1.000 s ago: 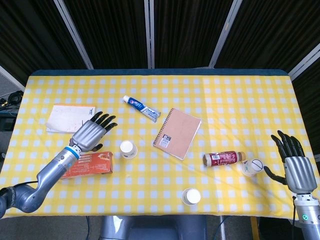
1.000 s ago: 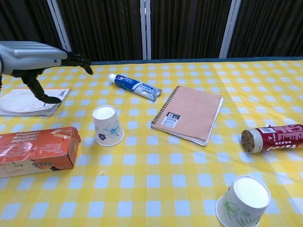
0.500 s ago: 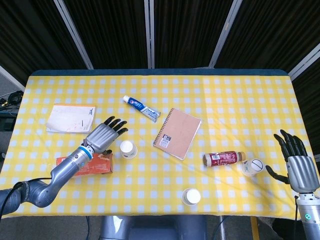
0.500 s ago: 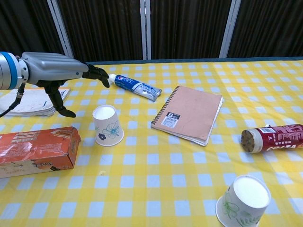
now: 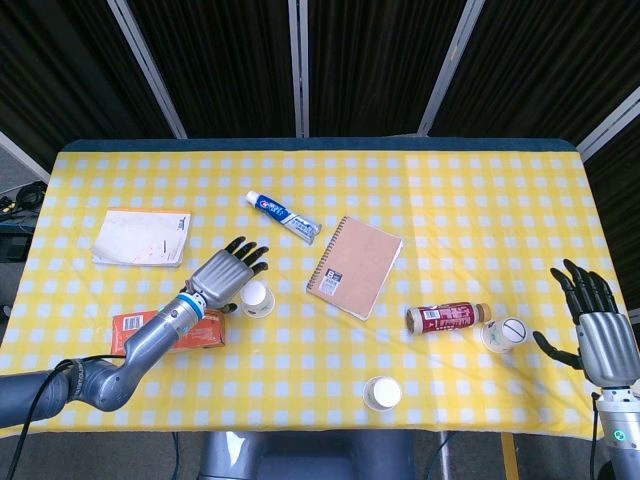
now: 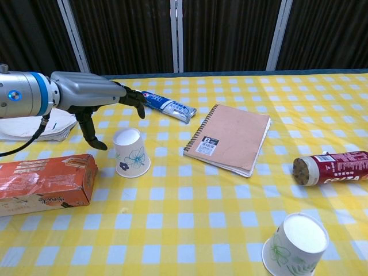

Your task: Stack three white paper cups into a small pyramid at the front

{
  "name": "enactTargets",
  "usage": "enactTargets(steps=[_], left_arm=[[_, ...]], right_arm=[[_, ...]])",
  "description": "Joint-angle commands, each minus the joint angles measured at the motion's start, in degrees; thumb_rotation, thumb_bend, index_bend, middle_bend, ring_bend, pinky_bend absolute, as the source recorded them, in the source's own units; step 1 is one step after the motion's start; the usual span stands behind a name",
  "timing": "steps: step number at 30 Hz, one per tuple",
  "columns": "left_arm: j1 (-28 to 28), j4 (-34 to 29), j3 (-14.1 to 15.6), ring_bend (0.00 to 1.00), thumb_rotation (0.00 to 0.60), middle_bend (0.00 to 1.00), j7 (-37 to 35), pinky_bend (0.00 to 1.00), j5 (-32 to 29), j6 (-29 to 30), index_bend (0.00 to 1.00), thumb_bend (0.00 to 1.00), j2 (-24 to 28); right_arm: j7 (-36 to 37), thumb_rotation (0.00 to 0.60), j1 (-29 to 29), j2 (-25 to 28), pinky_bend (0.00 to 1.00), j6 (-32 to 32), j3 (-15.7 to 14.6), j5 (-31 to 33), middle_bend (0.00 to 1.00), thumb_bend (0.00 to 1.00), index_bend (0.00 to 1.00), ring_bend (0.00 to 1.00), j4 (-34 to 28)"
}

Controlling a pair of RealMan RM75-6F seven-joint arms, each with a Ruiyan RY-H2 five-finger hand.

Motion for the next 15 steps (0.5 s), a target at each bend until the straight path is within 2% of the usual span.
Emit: enactTargets(steps=[1, 4, 6, 8, 15], left_arm=[[-1.6, 1.3, 0.6, 0.00, 0.600, 0.00, 1.5, 0.00, -2.4, 0.1, 0.22, 0.21, -1.6], [-2.4, 1.5, 1.3, 0.00, 0.600, 0.00, 2.7, 0.00, -3.8, 1.1, 0.30, 0.24, -2.4], [-2.5, 1.4, 1.5, 0.00, 0.600, 0.00, 3.0, 0.00, -4.0, 2.0, 0.38, 0.31, -2.8], [-2.5, 1.1, 1.8, 0.00, 0.600, 0.00, 3.0, 0.00, -3.8, 3.3, 0.41, 0.34, -3.2], [-1.7, -0.2, 1.4, 0.00, 0.600, 0.00, 0.8, 0.00, 0.1, 6.9, 0.43, 0.35, -3.3]], right_arm=[[0.4, 0.600, -0.1, 0.2, 0.00, 0.1, 0.0, 0.0, 0.00, 0.13, 0.09, 0.00, 0.0], [0.6, 0.600, -0.1, 0.3, 0.00, 0.2, 0.0, -0.1, 0.00, 0.13, 0.09, 0.00, 0.0], [0.7, 0.600, -0.1, 0.3, 0.00, 0.3, 0.0, -0.1, 0.00, 0.13, 0.09, 0.00, 0.0], [0.7, 0.600, -0.2, 0.3, 0.00, 0.4, 0.0, -0.2, 0.00, 0.13, 0.09, 0.00, 0.0], [0.5, 0.600, -0.3, 0.3, 0.00, 0.6, 0.0, -0.4, 0.00, 0.13, 0.09, 0.00, -0.2]])
